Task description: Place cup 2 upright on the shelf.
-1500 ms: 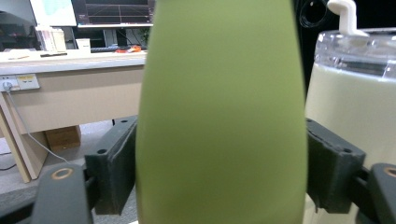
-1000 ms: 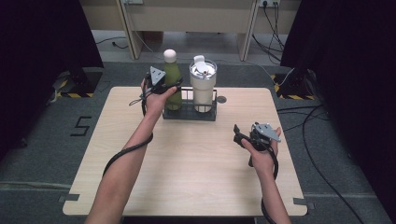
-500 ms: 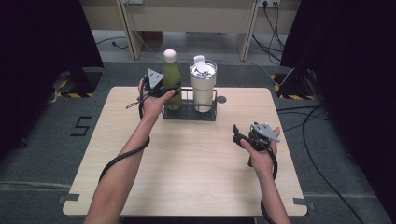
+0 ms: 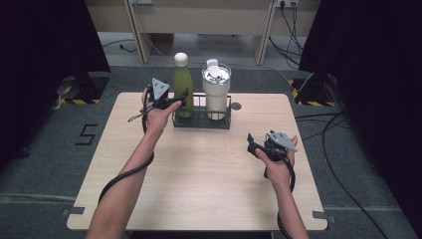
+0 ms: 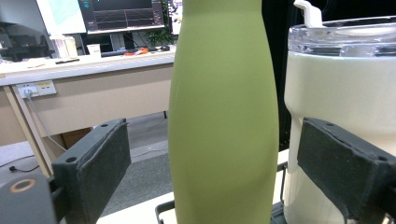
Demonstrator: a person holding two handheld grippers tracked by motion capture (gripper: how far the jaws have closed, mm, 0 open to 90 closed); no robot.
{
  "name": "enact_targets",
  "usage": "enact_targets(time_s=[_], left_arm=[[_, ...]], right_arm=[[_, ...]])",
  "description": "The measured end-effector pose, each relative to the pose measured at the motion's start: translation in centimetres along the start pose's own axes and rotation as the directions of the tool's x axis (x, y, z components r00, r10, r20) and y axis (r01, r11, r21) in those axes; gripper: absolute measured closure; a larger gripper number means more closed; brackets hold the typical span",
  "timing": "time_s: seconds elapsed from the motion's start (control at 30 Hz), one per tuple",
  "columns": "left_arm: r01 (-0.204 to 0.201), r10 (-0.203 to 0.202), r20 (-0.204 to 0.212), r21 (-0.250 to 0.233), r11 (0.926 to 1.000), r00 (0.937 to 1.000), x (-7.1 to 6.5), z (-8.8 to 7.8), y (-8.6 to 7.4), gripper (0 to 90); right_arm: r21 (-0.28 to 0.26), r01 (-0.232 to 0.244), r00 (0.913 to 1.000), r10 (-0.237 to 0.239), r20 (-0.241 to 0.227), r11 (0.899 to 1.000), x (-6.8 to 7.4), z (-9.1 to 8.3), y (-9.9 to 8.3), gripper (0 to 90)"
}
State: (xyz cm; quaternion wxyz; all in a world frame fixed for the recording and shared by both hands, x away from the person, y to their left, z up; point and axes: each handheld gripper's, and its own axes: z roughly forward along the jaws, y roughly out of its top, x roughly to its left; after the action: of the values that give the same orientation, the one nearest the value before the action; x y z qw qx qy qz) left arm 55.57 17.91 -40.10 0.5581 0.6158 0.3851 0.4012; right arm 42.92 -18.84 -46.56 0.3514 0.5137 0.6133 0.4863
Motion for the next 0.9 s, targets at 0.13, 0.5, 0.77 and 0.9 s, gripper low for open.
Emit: enact_targets(time_s=[0.13, 0.5, 0.77, 0.9], left_arm=[[-0.014, 0.014, 0.002, 0.008, 0.9999, 0.9999, 0.1, -0.8, -0.2, 8.9], [-0.033, 0.033, 0.008, 0.012, 0.9994, 0.9994, 0.8, -3.4, -0.6, 9.8], [-0.025, 0.025, 0.007, 0.020, 0.9995, 0.9997, 1.5, -5.3, -1.3, 10.0], [-0.024, 0.024, 0.009, 0.018, 0.9995, 0.9997, 1.7, -6.2, -1.5, 10.0]], right_arm=[[-0.002, 0.000, 1.0000, 0.000, -0.002, 1.000, 0.1, -0.1, 0.1, 15.2], [0.004, -0.006, 1.0000, 0.006, -0.002, 1.000, 0.3, 0.0, 0.0, 15.3], [0.000, 0.006, 1.0000, -0.006, -0.001, 1.000, 0.2, -0.1, 0.0, 15.3], [0.000, 0.005, 1.0000, -0.005, -0.003, 1.000, 0.3, -0.1, 0.0, 15.3]])
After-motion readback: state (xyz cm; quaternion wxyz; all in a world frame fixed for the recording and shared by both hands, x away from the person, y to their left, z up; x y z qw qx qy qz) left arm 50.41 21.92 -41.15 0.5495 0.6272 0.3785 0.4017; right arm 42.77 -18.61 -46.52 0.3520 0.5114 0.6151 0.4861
